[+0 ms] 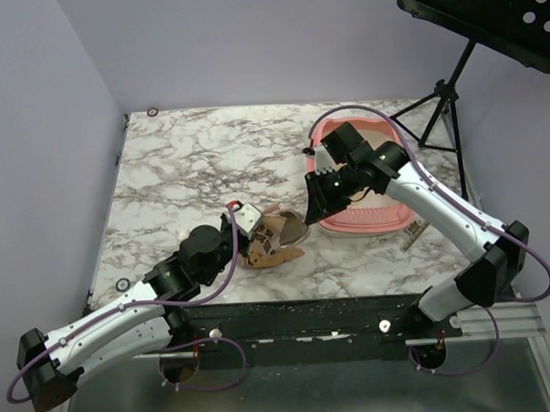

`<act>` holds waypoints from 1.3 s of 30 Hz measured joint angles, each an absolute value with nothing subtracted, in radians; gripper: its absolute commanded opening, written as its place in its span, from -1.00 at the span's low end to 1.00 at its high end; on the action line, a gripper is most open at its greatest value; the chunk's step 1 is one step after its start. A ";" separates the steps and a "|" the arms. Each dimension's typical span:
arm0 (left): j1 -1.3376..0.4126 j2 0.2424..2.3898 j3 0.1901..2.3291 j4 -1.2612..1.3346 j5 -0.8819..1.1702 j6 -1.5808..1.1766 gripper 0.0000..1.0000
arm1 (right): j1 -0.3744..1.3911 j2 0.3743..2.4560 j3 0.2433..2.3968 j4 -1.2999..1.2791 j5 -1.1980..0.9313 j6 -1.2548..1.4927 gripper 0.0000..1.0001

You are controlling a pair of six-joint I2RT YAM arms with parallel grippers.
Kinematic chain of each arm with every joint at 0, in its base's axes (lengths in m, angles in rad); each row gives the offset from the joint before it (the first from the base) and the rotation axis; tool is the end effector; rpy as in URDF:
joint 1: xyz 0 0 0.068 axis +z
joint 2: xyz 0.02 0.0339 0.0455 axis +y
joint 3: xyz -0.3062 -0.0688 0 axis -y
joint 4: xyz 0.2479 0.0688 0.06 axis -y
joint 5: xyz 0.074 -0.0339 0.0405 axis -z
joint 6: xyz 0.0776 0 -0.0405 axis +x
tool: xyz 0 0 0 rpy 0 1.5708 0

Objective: Fill the litter box with clean litter

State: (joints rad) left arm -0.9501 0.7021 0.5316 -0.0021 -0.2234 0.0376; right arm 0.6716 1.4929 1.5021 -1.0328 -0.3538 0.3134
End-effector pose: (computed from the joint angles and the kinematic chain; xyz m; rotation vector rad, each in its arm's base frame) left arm 0.1234 -0.1431 0.3026 0.6862 1.6237 -0.4734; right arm 0.2337 0.2201 0.3557 -0.6180 2.6487 0.7884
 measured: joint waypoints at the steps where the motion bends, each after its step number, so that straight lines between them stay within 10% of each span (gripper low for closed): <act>1: -0.950 0.704 0.532 -0.002 -0.223 0.036 -1.00 | 0.673 1.510 1.511 -1.043 -0.353 0.315 -0.99; 16: -0.949 0.705 0.548 -0.028 -0.230 0.030 -1.00 | 0.736 1.632 1.445 -0.863 -0.390 0.390 -0.99; 39: -0.952 0.677 0.544 -0.051 -0.231 0.067 -1.00 | 0.723 1.404 0.684 0.183 -0.574 0.790 -0.99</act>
State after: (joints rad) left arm -0.9516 0.6773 0.5438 -0.0509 -0.2314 0.0666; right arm 0.7235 1.4040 0.6838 0.1833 -0.5735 0.7898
